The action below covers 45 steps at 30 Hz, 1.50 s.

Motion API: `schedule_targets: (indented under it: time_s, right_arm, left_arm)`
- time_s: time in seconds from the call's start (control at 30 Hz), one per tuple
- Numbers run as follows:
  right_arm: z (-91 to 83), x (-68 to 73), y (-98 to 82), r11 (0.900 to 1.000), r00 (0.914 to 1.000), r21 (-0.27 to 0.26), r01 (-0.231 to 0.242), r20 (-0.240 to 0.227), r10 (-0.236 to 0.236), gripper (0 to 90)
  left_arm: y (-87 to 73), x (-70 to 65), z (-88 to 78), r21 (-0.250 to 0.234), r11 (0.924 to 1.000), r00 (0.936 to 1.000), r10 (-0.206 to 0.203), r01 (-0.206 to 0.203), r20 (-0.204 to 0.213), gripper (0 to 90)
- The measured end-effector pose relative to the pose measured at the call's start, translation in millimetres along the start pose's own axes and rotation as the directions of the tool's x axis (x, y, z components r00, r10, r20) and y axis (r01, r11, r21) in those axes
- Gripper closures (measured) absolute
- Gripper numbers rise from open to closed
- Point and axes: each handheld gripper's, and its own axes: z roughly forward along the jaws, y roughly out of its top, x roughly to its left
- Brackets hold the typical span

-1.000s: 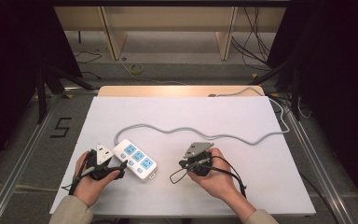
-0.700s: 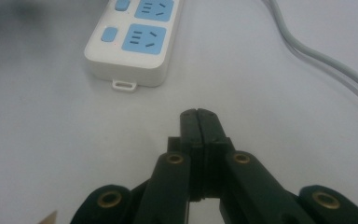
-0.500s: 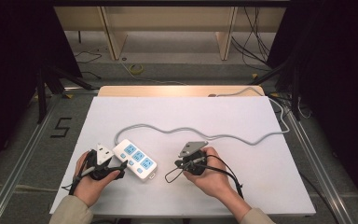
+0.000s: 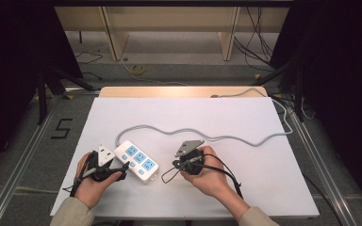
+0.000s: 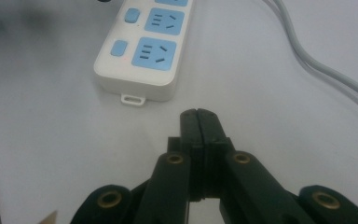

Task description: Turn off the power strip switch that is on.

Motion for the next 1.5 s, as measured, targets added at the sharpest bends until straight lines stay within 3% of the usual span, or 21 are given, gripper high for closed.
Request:
schedule_targets:
  time_s: [0.13, 0.17, 0.2, 1.5]
  right_arm:
    - [2.5, 1.5, 3.3, 1.0, 0.9997, 0.006, 0.022, -0.008, -0.022, 90.0]
    - [2.7, 2.9, 4.7, 1.0, 0.9999, 0.011, 0.005, -0.01, -0.005, 90.0]
    - [3.3, 2.0, 5.2, 1.0, 0.9997, 0.009, 0.024, -0.009, -0.024, 90.0]
    - [15.4, 11.7, 24.2, 0.999, 0.9983, 0.027, 0.047, -0.038, -0.046, 90.0]
  left_arm:
    - [0.4, 0.0, -0.2, -0.003, 1.0, 1.0, -0.001, 0.001, -0.001, 20.8]
    - [0.4, 0.1, -0.1, -0.003, 1.0, 1.0, -0.001, 0.001, -0.001, 20.8]
    - [0.3, 0.2, 0.2, -0.001, 1.0, 1.0, -0.001, 0.001, 0.0, 20.8]
    - [1.2, -0.7, -0.1, -0.005, 1.0, 1.0, 0.001, -0.001, 0.001, 20.8]
